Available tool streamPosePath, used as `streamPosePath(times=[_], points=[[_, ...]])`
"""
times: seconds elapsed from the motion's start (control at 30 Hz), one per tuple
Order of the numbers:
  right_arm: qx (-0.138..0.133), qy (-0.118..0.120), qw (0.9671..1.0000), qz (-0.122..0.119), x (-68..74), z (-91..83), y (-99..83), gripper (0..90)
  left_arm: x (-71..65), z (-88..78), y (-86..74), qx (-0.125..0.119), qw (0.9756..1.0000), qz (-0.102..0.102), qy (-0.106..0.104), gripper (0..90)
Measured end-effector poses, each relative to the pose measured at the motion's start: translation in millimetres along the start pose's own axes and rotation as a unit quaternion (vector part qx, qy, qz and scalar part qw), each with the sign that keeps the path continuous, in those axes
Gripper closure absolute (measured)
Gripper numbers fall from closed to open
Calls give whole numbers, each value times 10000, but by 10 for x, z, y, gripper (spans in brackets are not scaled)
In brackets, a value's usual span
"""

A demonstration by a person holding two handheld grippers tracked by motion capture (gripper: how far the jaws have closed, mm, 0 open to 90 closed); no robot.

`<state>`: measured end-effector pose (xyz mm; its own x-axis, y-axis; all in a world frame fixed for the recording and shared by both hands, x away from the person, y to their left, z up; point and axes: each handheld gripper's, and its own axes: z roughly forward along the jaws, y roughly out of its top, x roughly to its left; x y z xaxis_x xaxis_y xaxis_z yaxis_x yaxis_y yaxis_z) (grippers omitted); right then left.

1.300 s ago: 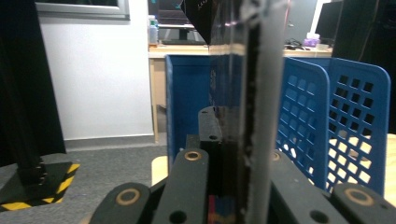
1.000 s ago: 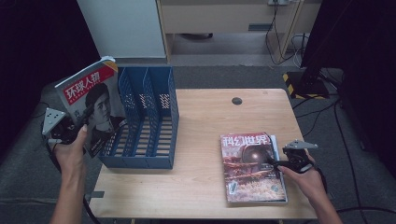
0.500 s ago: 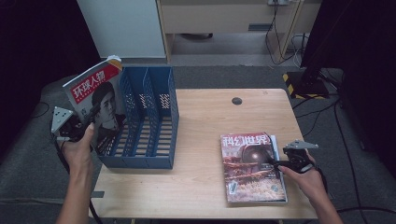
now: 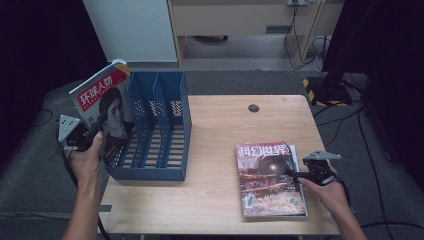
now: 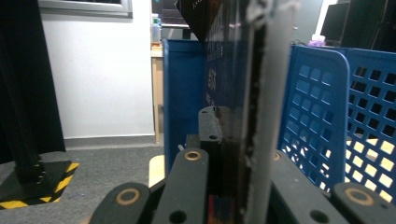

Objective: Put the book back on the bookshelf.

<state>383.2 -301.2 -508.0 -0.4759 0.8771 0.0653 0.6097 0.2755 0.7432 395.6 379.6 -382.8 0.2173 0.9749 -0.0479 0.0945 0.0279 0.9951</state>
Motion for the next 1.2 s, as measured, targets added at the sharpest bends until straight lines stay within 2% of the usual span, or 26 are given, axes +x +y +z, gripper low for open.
streamPosePath(times=[0.2, 0.27, 0.57, 0.9, 1.2], points=[[3, 6, 10000, -4, -2, -2, -1, 170, -43, 69, -44, -13, 10000, -18, -77, 866], [-3, 4, 10000, -10, -4, -1, -1, 171, -34, 89, -72, -23, 9999, -95, -130, 867], [-3, 6, 10000, -17, -9, -3, -3, 171, 19, 113, -158, -127, 9996, -166, -211, 865], [1, 3, 10000, -24, -9, -4, -4, 171, 53, 92, -308, -93, 9993, -302, -215, 865], [-2, -2, 10000, 9, -3, -3, -5, 171, 68, 44, -414, -8, 9993, -314, -183, 865]])
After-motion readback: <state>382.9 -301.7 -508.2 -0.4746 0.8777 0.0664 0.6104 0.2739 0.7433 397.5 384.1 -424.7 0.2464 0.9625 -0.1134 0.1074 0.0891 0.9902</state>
